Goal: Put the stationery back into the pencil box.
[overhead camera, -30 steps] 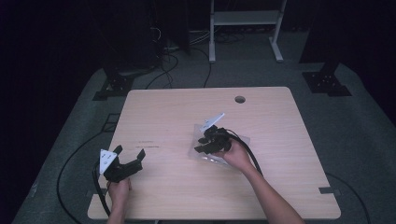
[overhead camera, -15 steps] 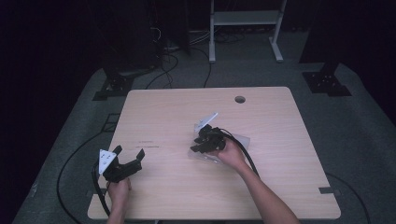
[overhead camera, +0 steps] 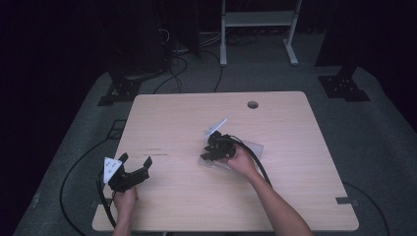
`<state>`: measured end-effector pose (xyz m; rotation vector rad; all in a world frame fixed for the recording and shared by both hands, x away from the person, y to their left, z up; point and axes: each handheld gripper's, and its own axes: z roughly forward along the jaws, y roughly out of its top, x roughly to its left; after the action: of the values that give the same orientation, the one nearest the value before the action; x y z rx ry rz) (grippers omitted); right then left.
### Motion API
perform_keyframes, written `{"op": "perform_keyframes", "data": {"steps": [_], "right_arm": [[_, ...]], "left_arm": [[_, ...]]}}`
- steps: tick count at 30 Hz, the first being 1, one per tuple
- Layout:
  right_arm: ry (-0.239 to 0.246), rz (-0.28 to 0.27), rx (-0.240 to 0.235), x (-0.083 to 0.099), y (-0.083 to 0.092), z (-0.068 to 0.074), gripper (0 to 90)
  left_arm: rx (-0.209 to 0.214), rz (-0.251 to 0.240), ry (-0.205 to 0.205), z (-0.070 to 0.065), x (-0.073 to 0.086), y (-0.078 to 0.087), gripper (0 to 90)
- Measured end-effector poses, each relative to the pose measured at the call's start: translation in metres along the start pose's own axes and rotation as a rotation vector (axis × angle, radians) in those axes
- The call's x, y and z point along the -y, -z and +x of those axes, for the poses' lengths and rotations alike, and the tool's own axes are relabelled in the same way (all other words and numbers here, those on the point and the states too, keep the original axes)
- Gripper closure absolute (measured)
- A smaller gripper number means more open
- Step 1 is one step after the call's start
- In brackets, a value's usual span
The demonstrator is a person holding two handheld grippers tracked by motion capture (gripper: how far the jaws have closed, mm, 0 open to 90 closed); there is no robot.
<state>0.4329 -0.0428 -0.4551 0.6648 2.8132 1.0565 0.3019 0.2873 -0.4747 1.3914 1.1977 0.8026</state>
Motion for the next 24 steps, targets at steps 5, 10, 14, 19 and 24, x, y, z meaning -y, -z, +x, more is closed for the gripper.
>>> {"op": "perform_keyframes", "data": {"steps": [5, 10, 14, 19, 24], "right_arm": [[-0.021, 0.006, -0.003, 0.0017, -0.0018, -0.0028, 58.6], [-0.02, 0.014, -0.008, 0.0035, -0.0041, -0.0042, 58.5], [-0.019, 0.014, -0.005, 0.0033, -0.0058, -0.0042, 58.5], [-0.034, 0.022, -0.008, 0.0043, -0.0081, -0.0046, 58.3], [-0.037, 0.011, -0.013, 0.0038, -0.0064, -0.0048, 57.6]], "left_arm": [[0.003, 0.004, -0.005, -0.0007, 0.0002, -0.0003, 1.1], [0.001, 0.003, -0.005, -0.0005, 0.0001, 0.0002, 1.1], [0.001, 0.001, -0.005, -0.0004, 0.0, 0.0001, 1.1], [0.001, 0.003, -0.007, -0.0004, 0.0002, 0.0002, 1.0], [0.005, 0.001, -0.008, -0.0001, 0.0003, 0.0009, 1.1]]}}
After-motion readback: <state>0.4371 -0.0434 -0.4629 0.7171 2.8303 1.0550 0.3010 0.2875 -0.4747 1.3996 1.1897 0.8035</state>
